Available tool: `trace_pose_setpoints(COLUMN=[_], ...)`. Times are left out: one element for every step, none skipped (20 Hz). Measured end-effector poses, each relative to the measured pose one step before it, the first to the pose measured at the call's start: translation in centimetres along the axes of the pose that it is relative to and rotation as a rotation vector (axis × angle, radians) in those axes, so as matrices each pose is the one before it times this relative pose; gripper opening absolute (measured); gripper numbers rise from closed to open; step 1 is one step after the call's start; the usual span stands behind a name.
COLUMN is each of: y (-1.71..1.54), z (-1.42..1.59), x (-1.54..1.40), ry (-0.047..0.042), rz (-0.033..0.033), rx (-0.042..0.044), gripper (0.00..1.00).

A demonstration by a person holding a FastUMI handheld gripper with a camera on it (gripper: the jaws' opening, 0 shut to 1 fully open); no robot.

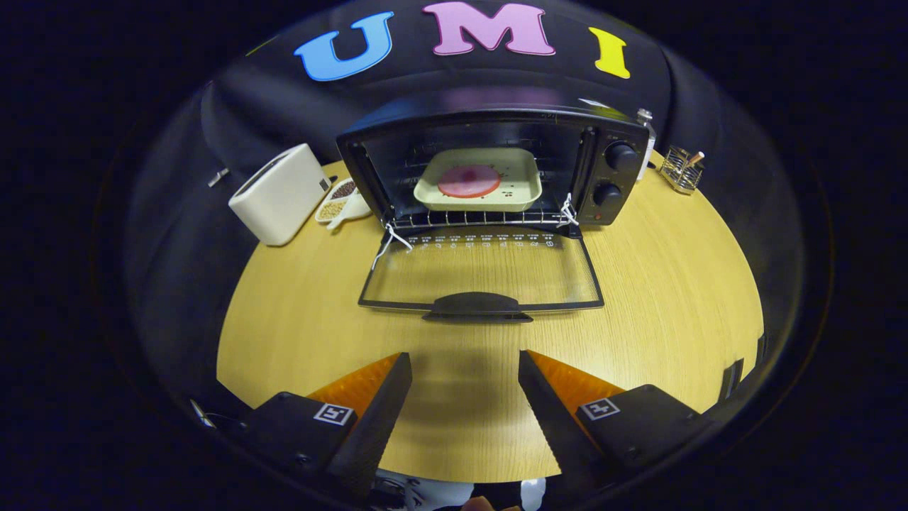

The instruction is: Open the toaster oven, put the food inside, and close the toaster oven door.

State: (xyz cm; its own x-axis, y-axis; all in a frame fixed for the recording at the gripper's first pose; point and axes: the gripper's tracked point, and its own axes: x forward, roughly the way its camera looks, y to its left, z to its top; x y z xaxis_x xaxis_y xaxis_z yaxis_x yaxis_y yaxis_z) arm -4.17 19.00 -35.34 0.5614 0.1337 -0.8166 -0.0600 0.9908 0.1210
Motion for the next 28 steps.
trace_pose_setpoints(y=[-0.034, -0.167, -0.127, 0.123, 0.003, 0.025, -0.018, -0.024, 0.005, -0.139, -0.109, -0.109, -0.056, -0.131, -0.216, -0.102, -0.008, -0.063, -0.034, 0.085, 0.003, -0.026, -0.019, 0.054, 0.02, 0.007, 0.02, 0.03], z=[-0.102, -0.052, -0.154, -0.144, -0.016, -0.057, 0.015, 0.068, 0.036, 0.093, -0.013, 0.192, 0.133, -0.021, 0.123, 0.536, -0.124, 0.104, -0.048, 0.001, 0.051, 0.15, 0.109, 0.127, 0.14, 0.152, 0.223, 0.232], x=[0.837, 0.783, 0.724, 0.646, 0.61, 0.543, 0.49, 0.468, 0.396, 0.36, 0.191, 0.419, 0.432, 0.412, 0.206, 0.368, 0.199, -0.239, -0.032, -0.039, -0.233, -0.307, -0.39, -0.419, -0.421, -0.454, -0.41, -0.395], ry=[0.00798, 0.00827, 0.01269, 0.01527, 0.01129, 0.01173, 0.01049, 0.00718, 0.00761, 0.00403, 0.00427, 0.0015, 0.00275, 0.00521, 0.00027, -0.02025, 0.01038, -0.00499, 0.00231, -0.00424, -0.00847, -0.01668, -0.01688, -0.01903, -0.01386, -0.01351, -0.01253, -0.01211], rz=[-0.009, -0.01131, -0.00929, -0.00226, -0.00659, -0.00558, -0.00623, -0.00331, -0.006, -0.00496, -0.0051, -0.00718, -0.00398, -0.00666, -0.007, -0.00589, -0.01083, -0.00748, -0.00515, 0.0002, 0.00288, 0.00412, 0.00541, 0.00669, 0.00647, 0.00585, 0.00534, 0.00579], rx=[-0.00516, -0.00198, 0.00355, 0.00724, 0.00637, 0.00443, 0.0066, 0.00923, 0.00691, 0.00515, 0.00466, 0.00471, 0.00427, 0.00348, 0.00118, 0.00218, -0.00145, -0.00793, -0.00426, 0.00293, 0.00342, -0.00037, -0.00004, 0.00263, 0.00086, -0.00137, -0.00089, -0.00005], gripper=[1.0, 1.0, 1.0, 1.0, 1.0, 1.0, 1.0, 1.0, 1.0, 1.0, 1.0, 1.0, 1.0, 1.0, 1.0, 1.0, 0.99, 0.98, 0.98, 0.98, 0.98, 0.98, 0.98, 0.98, 0.98, 0.98, 0.98, 0.98])
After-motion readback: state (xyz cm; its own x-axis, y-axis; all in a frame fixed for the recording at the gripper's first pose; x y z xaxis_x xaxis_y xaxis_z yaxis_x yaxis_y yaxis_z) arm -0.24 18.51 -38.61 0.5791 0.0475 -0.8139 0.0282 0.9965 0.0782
